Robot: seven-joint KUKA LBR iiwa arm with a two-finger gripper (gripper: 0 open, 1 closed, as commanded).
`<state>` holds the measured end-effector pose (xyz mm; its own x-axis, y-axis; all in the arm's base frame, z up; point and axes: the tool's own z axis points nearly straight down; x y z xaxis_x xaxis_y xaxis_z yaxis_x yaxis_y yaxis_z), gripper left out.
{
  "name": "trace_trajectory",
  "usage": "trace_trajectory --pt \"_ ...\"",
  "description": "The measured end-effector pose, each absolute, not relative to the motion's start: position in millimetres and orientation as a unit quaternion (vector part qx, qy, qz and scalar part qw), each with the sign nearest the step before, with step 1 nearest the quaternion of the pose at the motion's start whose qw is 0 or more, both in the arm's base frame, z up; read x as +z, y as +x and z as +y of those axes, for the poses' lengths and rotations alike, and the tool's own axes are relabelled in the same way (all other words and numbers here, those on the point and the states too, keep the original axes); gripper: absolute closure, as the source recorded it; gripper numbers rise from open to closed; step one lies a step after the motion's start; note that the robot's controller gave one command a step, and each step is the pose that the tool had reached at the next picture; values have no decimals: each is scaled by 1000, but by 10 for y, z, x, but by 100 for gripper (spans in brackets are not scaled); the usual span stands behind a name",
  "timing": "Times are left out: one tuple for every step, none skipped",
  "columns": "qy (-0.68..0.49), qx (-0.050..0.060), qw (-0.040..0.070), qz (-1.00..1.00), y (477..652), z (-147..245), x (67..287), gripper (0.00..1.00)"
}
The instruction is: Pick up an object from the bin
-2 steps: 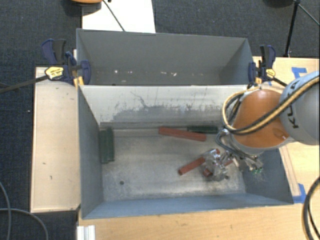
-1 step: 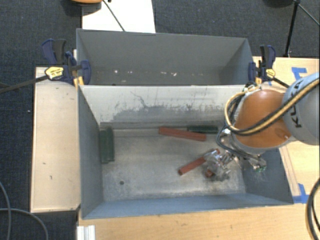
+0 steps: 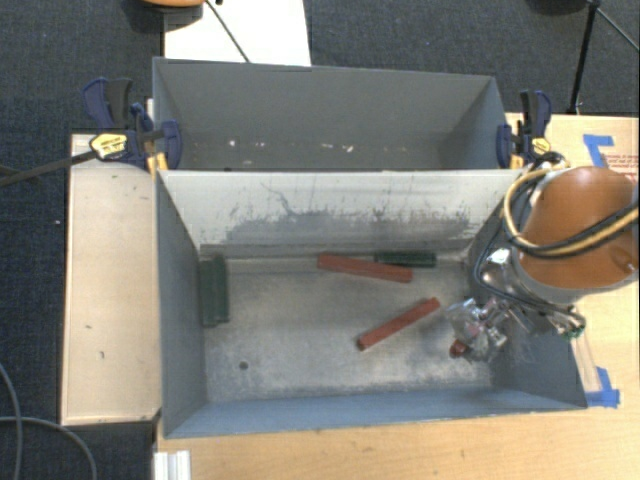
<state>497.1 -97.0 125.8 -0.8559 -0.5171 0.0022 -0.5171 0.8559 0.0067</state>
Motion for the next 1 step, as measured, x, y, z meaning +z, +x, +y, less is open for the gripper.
trace_trajectory --pt "228 0 0 -974 4928 -681 1751 100"
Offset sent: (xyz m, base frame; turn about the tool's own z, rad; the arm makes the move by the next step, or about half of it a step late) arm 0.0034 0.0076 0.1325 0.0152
